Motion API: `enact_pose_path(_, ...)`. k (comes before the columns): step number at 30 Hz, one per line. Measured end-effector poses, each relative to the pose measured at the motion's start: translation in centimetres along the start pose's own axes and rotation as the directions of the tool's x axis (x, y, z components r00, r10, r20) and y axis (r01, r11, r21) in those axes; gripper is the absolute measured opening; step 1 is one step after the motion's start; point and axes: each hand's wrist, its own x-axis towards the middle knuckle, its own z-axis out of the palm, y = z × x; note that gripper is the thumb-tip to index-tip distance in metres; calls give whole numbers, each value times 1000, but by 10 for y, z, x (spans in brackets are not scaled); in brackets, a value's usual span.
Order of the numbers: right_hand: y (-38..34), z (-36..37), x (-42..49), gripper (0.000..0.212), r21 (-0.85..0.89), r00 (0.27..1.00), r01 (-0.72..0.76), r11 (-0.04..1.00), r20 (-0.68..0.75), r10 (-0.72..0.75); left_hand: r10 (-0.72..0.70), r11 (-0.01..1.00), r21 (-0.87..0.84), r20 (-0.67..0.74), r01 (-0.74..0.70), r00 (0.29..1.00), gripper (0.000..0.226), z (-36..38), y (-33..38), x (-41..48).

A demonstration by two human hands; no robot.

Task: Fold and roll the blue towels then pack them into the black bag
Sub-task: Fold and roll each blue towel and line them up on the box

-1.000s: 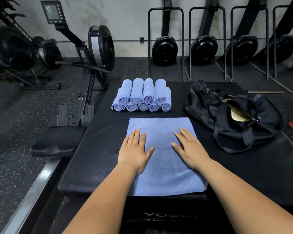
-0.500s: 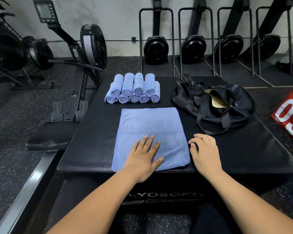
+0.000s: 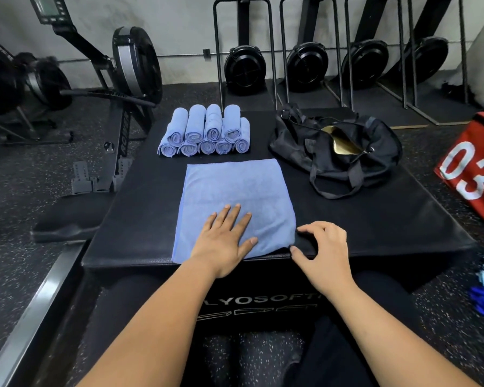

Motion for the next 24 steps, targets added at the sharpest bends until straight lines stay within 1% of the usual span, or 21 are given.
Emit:
enact_pose_path(3, -3, 7, -8, 43, -72, 1000, -23, 997, -5, 23, 2, 1000, -2, -8, -2, 1000, 75, 0, 1, 0)
enact_pose_path(5, -2, 10, -10, 36, -98, 999, -28, 995, -32, 25, 1, 1000, 5, -7, -1, 1000, 75, 0, 1, 0)
enact_pose_path(7, -2, 13, -11, 28, -89, 997, -18, 996, -74, 12, 3, 1000, 7, -8, -3, 1000, 75, 1, 1, 0)
enact_pose_path(10, -6, 15, -6, 21, -65, 990, 39, 997, -133, -48, 3, 1000, 7, -10, -3, 1000, 74, 0, 1, 0)
enact_pose_path(12, -11, 14, -1, 19, 21, 989, 53, 998, -138, -49, 3, 1000, 7, -14, -3, 1000, 74, 0, 1, 0)
enact_pose_path(14, -18, 12, 1, 21, 205, 994, 17, 979, -107, 6, 3, 1000, 6, -16, -3, 1000, 74, 0, 1, 0)
enact_pose_path(16, -25, 8, 2, 27, 377, 997, -41, 925, -49, 64, 4, 1000, 7, -23, -4, 1000, 74, 1, 1, 1)
enact_pose_path(18, -27, 4, 2, 34, 480, 997, -63, 875, 0, 72, 4, 1000, 6, -26, -3, 1000, 75, 2, 1, 1)
enact_pose_path(20, -27, 1, 2, 40, 520, 998, -65, 851, 43, 50, 3, 1000, 2, -29, -3, 1000, 75, 2, 0, 1)
enact_pose_path(24, -26, -1, 1, 44, 532, 995, -84, 843, 95, 39, 2, 1000, 4, -27, -2, 1000, 75, 1, 1, 1)
